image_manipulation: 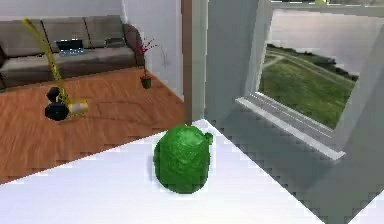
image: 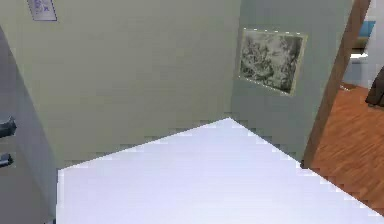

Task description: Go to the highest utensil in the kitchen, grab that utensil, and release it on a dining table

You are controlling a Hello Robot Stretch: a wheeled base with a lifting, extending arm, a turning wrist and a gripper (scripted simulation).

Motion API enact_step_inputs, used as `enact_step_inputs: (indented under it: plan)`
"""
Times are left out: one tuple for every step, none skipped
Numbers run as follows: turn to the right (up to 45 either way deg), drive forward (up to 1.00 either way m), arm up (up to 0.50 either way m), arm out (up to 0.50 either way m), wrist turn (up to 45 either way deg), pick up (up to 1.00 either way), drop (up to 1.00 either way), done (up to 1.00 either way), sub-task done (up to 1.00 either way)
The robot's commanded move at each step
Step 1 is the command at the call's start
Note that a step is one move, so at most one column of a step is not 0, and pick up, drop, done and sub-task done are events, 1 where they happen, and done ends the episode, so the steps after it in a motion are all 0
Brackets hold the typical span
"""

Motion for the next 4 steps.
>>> enact_step_inputs:
  plan:
    - [45.0, 0.0, 0.0, 0.0, 0.0, 0.0, 0.0, 0.0, 0.0]
    - [45.0, 0.0, 0.0, 0.0, 0.0, 0.0, 0.0, 0.0, 0.0]
    - [45.0, 0.0, 0.0, 0.0, 0.0, 0.0, 0.0, 0.0, 0.0]
    - [36.0, 0.0, 0.0, 0.0, 0.0, 0.0, 0.0, 0.0, 0.0]
